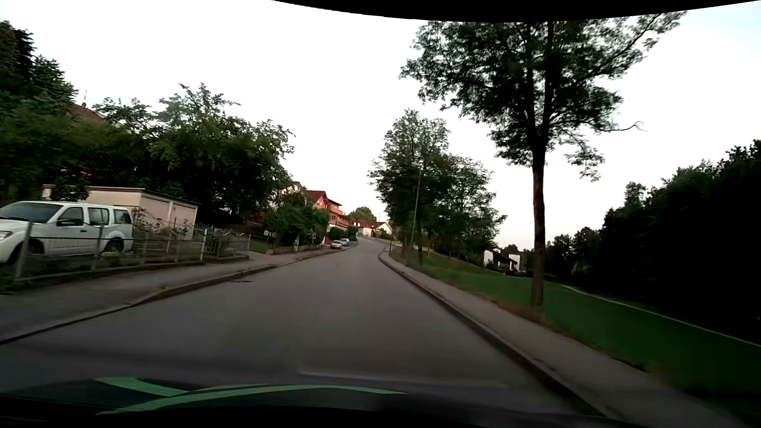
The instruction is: Follow the waypoints while adhering to traffic rules and regulations
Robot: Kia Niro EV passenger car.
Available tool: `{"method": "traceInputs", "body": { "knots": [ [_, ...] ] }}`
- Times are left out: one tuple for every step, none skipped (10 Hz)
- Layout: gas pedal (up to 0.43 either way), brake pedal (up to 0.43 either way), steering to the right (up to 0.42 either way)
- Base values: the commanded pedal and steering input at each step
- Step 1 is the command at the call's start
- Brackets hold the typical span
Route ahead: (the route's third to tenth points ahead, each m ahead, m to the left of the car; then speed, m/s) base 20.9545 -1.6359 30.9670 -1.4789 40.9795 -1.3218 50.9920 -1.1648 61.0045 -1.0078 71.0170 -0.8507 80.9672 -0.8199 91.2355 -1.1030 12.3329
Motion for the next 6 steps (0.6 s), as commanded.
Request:
{"method": "traceInputs", "body": {
  "knots": [
    [0.130,0.000,-0.004],
    [0.130,0.000,-0.006],
    [0.130,0.000,-0.007],
    [0.130,0.000,-0.007],
    [0.130,0.000,-0.008],
    [0.118,0.000,-0.007]
  ]
}}
